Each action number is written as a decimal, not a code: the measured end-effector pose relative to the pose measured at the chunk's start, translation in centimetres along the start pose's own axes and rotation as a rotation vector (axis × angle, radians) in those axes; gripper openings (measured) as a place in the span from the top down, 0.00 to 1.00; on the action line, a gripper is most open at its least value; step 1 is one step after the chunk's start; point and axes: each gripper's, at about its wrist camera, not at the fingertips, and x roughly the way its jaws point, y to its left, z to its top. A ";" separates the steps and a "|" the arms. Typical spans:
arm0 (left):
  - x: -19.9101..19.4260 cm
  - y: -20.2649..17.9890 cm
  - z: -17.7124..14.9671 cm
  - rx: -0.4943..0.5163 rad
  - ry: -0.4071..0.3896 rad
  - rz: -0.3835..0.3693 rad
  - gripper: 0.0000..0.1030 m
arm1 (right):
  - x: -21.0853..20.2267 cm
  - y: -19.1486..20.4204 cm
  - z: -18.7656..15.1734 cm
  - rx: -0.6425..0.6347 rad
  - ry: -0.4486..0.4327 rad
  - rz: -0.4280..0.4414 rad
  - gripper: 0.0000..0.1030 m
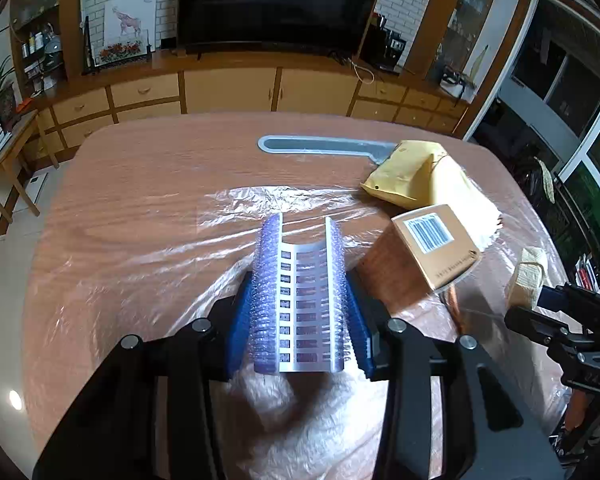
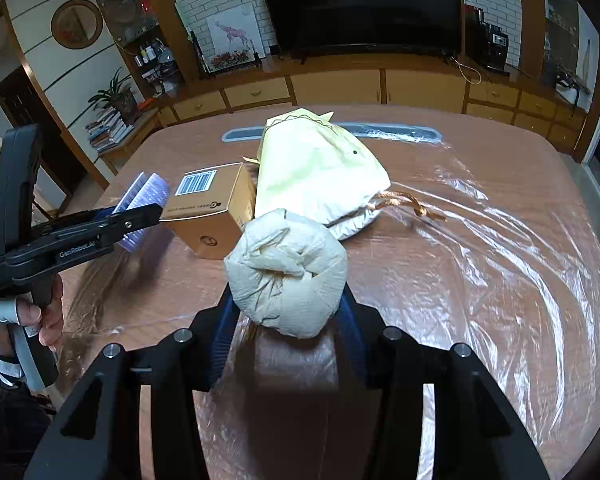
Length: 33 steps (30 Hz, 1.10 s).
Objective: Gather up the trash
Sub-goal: 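Grasp the purple comb rack with the left tool while the right tool grasps the cream pouch, then carry the purple rack in the left tool while the right tool carries the cream pouch toward the bin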
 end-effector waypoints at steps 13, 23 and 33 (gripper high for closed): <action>-4.2 -2.4 -3.4 0.026 -0.033 -0.049 0.57 | -2.0 -0.3 -1.4 0.019 -0.004 0.021 0.54; -6.2 -4.0 -5.9 0.049 -0.033 -0.104 0.57 | -3.4 0.0 -3.1 0.032 -0.008 0.031 0.54; -8.0 -6.1 -8.5 0.100 -0.031 -0.130 0.57 | -5.0 1.2 -4.9 0.011 -0.011 0.036 0.54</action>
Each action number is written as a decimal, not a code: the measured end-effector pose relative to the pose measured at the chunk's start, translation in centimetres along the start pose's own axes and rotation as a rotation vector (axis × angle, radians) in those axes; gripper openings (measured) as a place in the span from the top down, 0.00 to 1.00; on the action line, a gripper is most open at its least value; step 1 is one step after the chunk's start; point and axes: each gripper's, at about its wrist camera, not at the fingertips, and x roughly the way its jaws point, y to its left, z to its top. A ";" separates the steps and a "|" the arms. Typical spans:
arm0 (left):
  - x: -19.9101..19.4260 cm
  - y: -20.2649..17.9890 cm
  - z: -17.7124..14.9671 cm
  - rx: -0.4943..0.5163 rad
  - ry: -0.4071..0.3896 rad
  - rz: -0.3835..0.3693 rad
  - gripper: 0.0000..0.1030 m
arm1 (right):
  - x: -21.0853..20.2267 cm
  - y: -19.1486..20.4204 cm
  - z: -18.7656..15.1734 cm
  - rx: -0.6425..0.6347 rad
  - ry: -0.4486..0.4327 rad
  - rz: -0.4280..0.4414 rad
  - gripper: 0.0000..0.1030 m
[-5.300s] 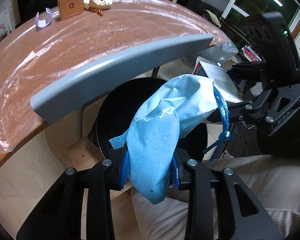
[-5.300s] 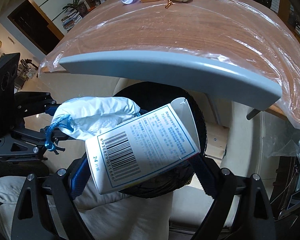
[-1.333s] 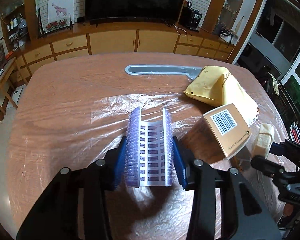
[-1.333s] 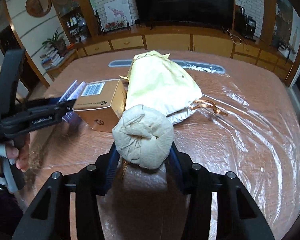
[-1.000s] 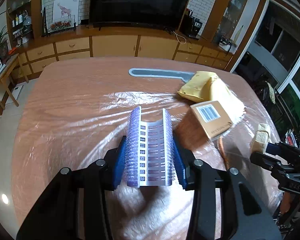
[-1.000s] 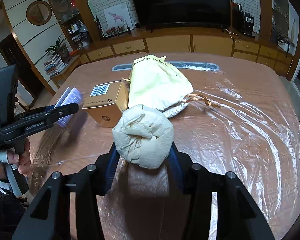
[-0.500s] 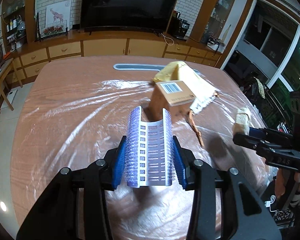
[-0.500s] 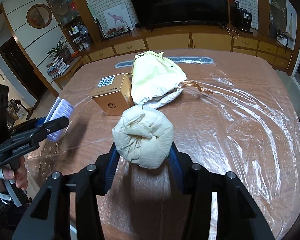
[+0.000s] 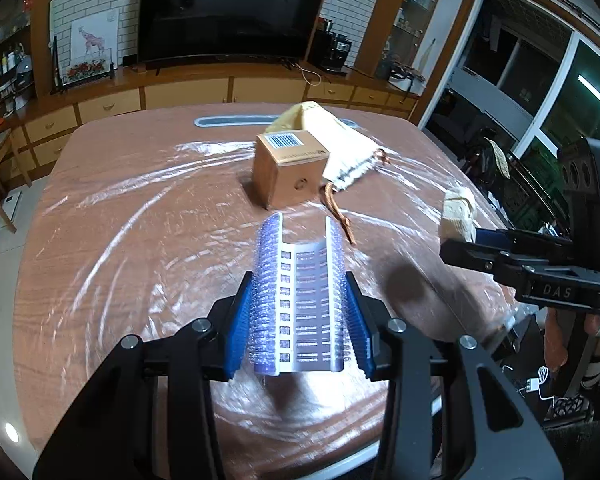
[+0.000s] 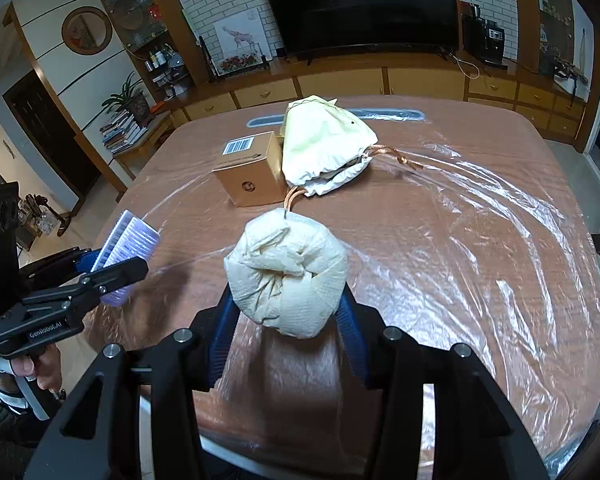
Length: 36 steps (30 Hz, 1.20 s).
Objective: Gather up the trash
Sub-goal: 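Carry the purple rack in the left tool while the right tool carries the cream pouch toward the bin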
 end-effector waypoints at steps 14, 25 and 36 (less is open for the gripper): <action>-1.8 -2.1 -2.6 0.048 0.014 -0.032 0.57 | -2.1 1.1 -2.7 -0.013 0.003 0.009 0.54; -3.2 -3.1 -3.8 0.094 0.015 -0.057 0.57 | -3.9 1.1 -5.1 -0.006 0.013 0.019 0.54; -4.5 -5.2 -5.5 0.153 0.044 -0.126 0.57 | -5.6 1.7 -7.8 -0.011 0.049 0.053 0.54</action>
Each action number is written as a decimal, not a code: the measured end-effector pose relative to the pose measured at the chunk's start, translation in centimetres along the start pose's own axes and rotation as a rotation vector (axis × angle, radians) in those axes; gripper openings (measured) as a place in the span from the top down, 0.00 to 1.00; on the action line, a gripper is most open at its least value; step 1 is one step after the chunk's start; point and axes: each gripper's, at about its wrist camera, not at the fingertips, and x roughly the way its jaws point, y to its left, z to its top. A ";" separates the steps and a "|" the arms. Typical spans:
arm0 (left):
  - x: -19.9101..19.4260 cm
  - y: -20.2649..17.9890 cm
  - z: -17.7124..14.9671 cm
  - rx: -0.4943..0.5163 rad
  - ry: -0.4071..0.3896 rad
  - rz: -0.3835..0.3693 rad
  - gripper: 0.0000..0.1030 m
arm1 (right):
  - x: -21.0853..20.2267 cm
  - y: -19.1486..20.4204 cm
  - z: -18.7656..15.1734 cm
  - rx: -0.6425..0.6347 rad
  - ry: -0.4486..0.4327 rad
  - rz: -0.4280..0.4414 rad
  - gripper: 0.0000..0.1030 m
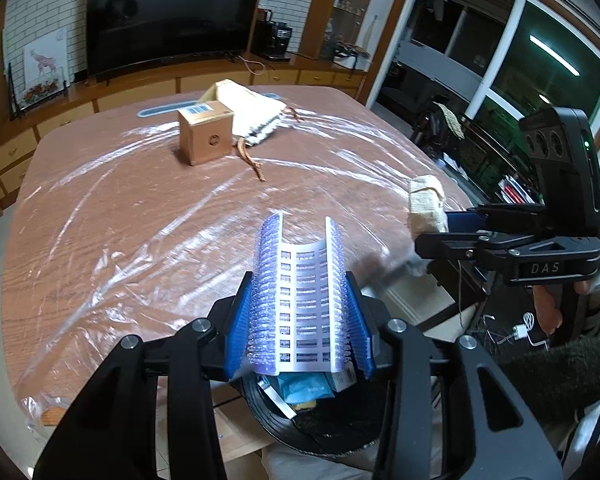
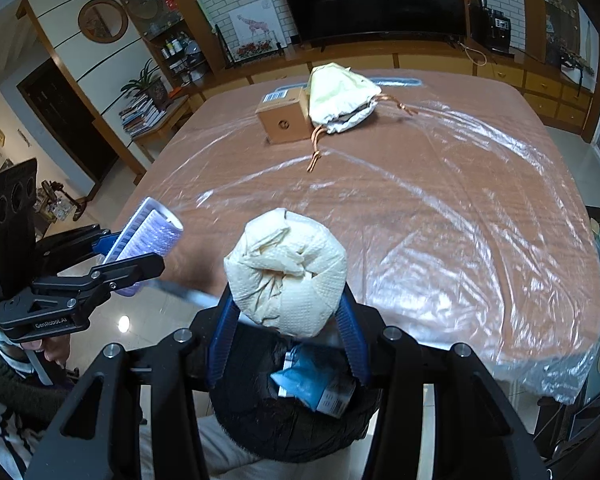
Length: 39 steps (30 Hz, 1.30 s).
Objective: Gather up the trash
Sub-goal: 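Carry the purple rack in the left tool while the right tool carries the cream pouch toward the bin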
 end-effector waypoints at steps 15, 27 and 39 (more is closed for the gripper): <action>-0.2 -3.6 -2.5 0.089 0.052 -0.043 0.57 | -1.1 1.2 -3.8 -0.023 0.051 0.033 0.54; 0.3 -4.5 -4.5 0.125 0.105 -0.022 0.57 | -1.3 1.9 -5.8 -0.055 0.087 0.032 0.54; 2.1 -4.2 -7.0 0.134 0.170 0.011 0.57 | 1.3 2.5 -8.0 -0.111 0.175 0.002 0.54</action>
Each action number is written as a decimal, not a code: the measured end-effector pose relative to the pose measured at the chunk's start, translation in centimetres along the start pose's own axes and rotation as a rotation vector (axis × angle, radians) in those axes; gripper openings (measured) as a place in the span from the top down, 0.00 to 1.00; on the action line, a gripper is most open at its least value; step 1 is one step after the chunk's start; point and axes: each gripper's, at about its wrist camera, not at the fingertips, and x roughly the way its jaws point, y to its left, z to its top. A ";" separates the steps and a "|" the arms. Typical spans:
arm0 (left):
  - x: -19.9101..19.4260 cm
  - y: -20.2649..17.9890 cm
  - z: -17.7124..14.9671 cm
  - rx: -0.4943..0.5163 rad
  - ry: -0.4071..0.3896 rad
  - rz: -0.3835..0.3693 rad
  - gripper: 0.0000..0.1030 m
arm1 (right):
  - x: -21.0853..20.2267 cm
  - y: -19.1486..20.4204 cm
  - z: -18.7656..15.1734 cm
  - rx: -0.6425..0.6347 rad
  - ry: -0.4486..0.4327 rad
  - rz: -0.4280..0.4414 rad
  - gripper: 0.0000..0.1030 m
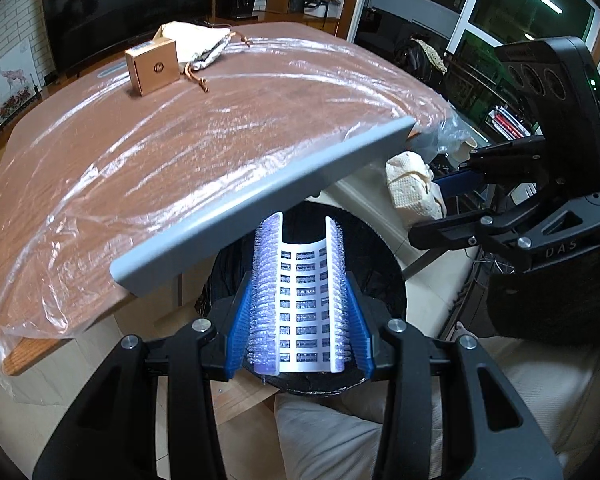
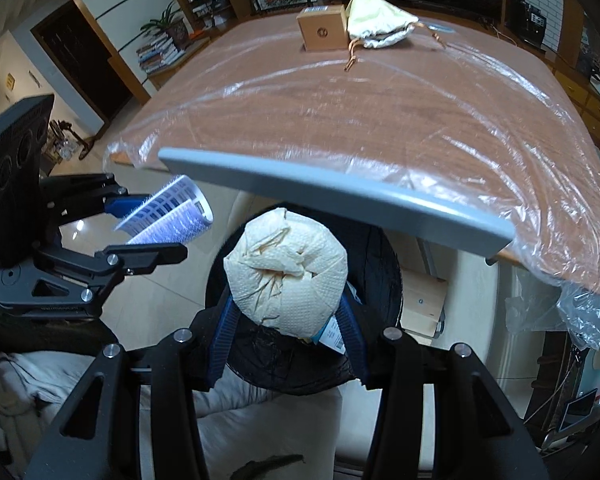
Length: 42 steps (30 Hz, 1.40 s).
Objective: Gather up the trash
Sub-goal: 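Carry the purple rack in the left tool while the right tool carries the cream pouch toward the bin, then open the left tool dropping the purple rack while the right tool drops the cream pouch into the bin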
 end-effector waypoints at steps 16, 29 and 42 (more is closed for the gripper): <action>3.8 0.0 -1.6 0.048 0.090 0.029 0.57 | 4.7 -0.2 -1.0 -0.027 0.114 -0.008 0.54; 8.0 0.9 -2.1 0.039 0.166 0.047 0.57 | 9.0 -0.9 -1.2 -0.028 0.181 -0.037 0.54; 6.5 1.5 -2.3 0.014 0.133 0.079 0.38 | 6.7 -2.6 -1.7 0.027 0.129 -0.052 0.31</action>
